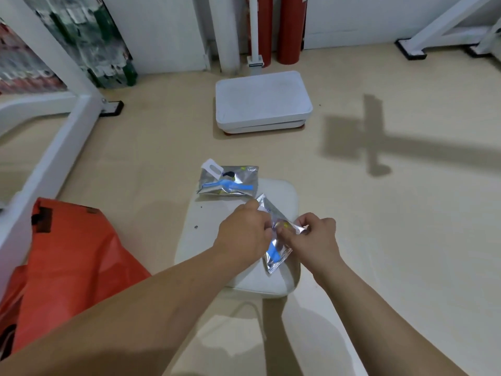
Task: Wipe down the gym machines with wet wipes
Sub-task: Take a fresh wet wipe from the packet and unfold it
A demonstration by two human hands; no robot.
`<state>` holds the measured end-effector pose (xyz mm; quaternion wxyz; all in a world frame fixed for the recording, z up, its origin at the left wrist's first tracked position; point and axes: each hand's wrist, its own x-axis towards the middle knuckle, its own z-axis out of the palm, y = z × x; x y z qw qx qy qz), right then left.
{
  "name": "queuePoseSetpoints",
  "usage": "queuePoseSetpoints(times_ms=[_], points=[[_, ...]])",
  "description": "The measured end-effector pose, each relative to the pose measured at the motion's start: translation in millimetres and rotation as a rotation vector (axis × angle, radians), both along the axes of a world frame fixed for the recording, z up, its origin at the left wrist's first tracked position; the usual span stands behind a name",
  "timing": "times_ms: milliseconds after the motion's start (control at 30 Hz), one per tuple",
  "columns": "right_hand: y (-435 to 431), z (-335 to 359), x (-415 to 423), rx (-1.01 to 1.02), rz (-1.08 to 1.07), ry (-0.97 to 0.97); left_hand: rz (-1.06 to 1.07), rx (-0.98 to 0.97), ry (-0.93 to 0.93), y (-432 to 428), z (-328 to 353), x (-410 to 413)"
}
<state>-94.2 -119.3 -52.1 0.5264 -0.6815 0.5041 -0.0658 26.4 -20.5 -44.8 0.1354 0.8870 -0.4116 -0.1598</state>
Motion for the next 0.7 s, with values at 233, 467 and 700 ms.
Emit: queuePoseSetpoints(times_ms=[233, 467, 700], points=[[1, 9, 4, 0.298, -0.096, -0.175, 0.120, -0.104, 0.142, -1, -8, 2], [1, 14, 5, 0.614, -0.193, -0.357, 0.340, -0.298, 0.457, 0, -1, 9], [1, 25, -1, 0.581, -0.092, -0.461, 0.273, -0.316, 0.489, 3, 12, 4]])
